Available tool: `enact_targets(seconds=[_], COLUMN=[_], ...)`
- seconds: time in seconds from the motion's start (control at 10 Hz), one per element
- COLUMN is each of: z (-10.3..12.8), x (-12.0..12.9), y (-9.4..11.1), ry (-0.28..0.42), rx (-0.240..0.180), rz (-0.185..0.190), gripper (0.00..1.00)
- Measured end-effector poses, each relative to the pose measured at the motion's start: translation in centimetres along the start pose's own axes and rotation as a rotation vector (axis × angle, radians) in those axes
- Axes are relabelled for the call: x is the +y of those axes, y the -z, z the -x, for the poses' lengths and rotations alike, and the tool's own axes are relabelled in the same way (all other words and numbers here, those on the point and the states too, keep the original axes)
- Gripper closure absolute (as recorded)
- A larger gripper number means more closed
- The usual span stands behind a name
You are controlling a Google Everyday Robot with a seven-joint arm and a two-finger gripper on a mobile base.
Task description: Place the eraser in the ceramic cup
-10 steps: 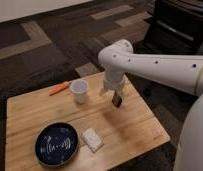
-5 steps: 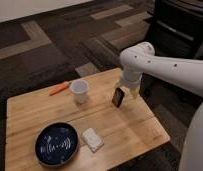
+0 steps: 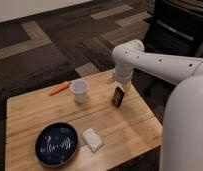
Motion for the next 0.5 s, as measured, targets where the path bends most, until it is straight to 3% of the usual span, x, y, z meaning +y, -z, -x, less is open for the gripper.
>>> enact_targets(seconds=[0.2, 0.5], z=[-0.93, -1.31], x=[-0.24, -0.46], y=[0.22, 0.56], ry=[-0.042, -0.067], rx=[0.032, 0.043], rz=[-0.029, -0.048], gripper=[0.35, 0.35])
